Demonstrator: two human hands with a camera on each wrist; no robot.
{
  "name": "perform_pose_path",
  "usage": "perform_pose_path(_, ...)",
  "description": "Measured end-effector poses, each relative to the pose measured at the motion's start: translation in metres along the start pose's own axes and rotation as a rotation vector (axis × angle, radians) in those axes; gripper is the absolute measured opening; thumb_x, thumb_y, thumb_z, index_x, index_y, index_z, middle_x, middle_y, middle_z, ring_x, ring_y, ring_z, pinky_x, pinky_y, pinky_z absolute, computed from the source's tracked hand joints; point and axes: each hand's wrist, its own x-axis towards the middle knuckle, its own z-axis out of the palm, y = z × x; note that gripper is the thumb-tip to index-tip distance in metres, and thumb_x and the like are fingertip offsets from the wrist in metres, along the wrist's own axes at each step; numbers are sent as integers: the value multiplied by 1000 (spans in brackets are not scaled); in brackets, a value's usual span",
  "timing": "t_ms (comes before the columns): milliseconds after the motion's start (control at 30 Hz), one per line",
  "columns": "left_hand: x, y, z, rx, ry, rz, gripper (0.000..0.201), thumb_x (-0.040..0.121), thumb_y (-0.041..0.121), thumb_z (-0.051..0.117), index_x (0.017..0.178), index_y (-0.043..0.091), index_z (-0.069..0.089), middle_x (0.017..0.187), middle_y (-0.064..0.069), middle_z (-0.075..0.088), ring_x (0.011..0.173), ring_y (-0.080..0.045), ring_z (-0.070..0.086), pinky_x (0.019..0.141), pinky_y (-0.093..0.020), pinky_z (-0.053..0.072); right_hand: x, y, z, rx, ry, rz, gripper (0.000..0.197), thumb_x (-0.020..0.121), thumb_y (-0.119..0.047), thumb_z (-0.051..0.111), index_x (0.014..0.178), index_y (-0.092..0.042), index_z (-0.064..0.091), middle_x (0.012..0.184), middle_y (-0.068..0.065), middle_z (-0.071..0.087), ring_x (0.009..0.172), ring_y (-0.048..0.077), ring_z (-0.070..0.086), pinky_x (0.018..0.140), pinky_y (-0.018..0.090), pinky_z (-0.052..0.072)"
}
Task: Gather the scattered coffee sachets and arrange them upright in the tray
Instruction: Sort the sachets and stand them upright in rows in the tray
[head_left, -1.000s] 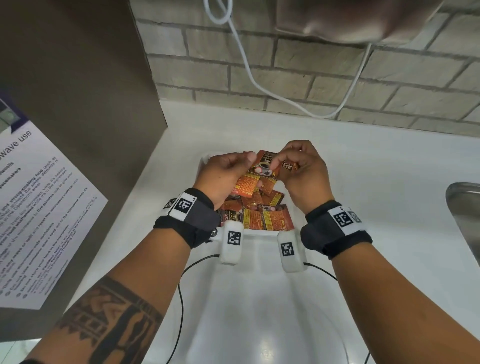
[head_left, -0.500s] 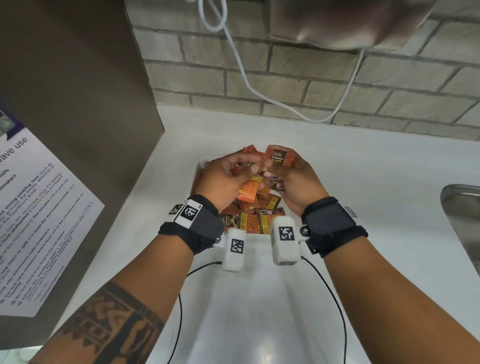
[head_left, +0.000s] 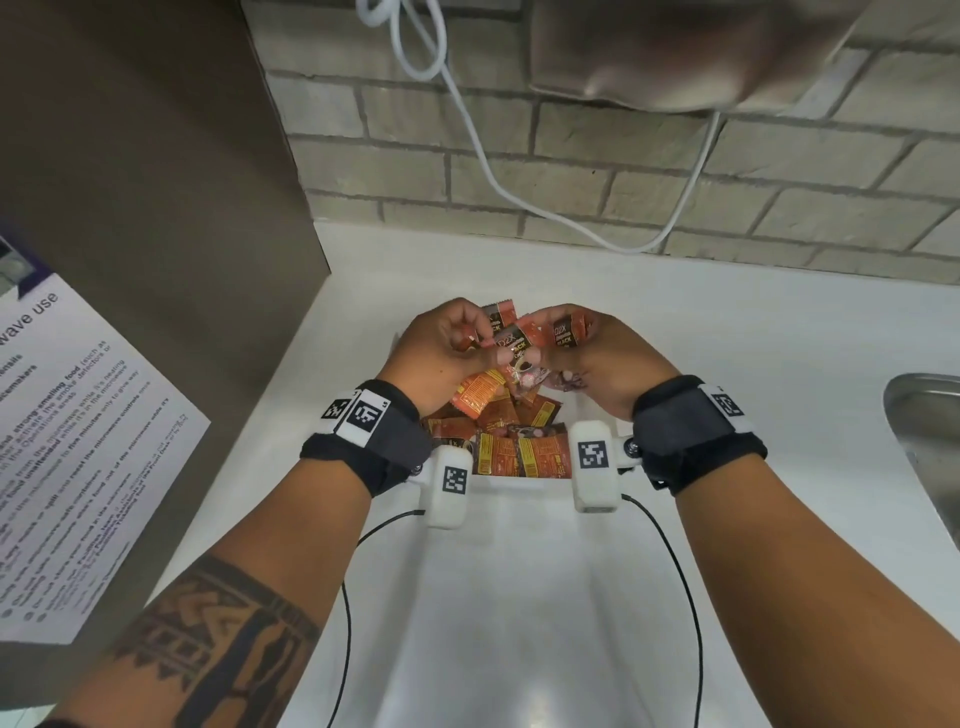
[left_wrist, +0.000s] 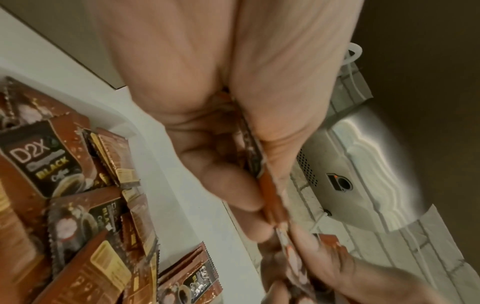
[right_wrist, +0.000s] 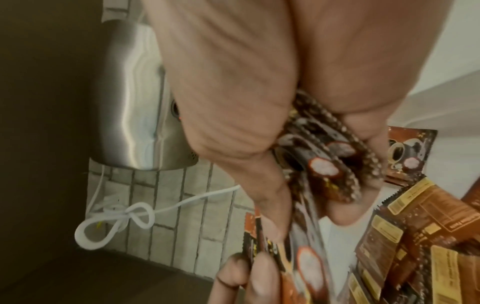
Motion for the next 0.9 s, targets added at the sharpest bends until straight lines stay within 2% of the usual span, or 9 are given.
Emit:
perform_pose_path(67,3,0,1,-10,34,-1,30,63,44,83,78,33,60,83,0,69,81,-25,63,84,-58,54,0,3,-3,14,-67,34,47,80,-1,79,124,-2,61,112,19,72,105,35,70,97,53,54)
perform_pose_path(133,5,4,6,-14,31,13,29,64,44,83,77,33,60,83,0,68,81,-24,62,84,-57,53,-1,3,-3,19,-105,20,47,79,-3,80,123,-2,63,113,17,72,107,34,69,98,50,54)
perform_pose_path(233,7,10,16,4,36,24,21,77,33,81,80,30,61,81,3,69,81,-19,62,85,-54,53,-1,4,-4,31,-105,-17,49,79,-9,81,124,-6,64,115,14,72,110,32,68,100,50,51)
perform_pose_path(333,7,11,19,61,66,5,15,89,22,72,85,30,61,90,5,72,89,-18,67,91,-54,53,-2,3,-14,110,-88,-25,42,87,5,68,127,-4,62,108,15,72,105,33,67,99,49,51)
perform_pose_path(467,2,10,16,77,88,-41,18,86,29,70,82,36,54,96,-2,75,87,-32,71,75,-60,57,-3,0,-28,250,-19,5,46,89,14,58,129,-8,60,108,21,69,97,29,69,92,46,54)
perform_pose_path(600,4,11,14,85,8,-56,24,93,25,68,89,31,46,86,-2,76,73,-24,70,69,-43,54,2,-4,-15,127,60,-68,33,86,-9,76,116,-12,64,95,15,63,77,20,67,82,44,54)
perform_pose_path(700,8,18,13,78,-98,-16,21,98,24,63,103,25,43,80,5,75,70,-14,65,68,-32,49,4,-7,-2,113,-27,-24,40,80,-13,82,116,-10,65,98,10,69,83,19,70,78,39,57)
perform_pose_path(800,14,15,6,28,-144,-37,32,99,22,60,123,31,42,100,-3,77,93,-25,70,86,-46,52,7,-6,4,194,-39,1,42,81,-10,80,120,-5,64,97,10,72,84,22,68,69,33,54)
perform_pose_path(900,18,6,-2,67,-154,-62,49,97,25,59,137,39,36,110,3,76,112,-19,67,101,-44,48,11,-4,5,261,54,26,35,87,-3,72,120,-1,62,107,18,72,94,35,70,77,38,56)
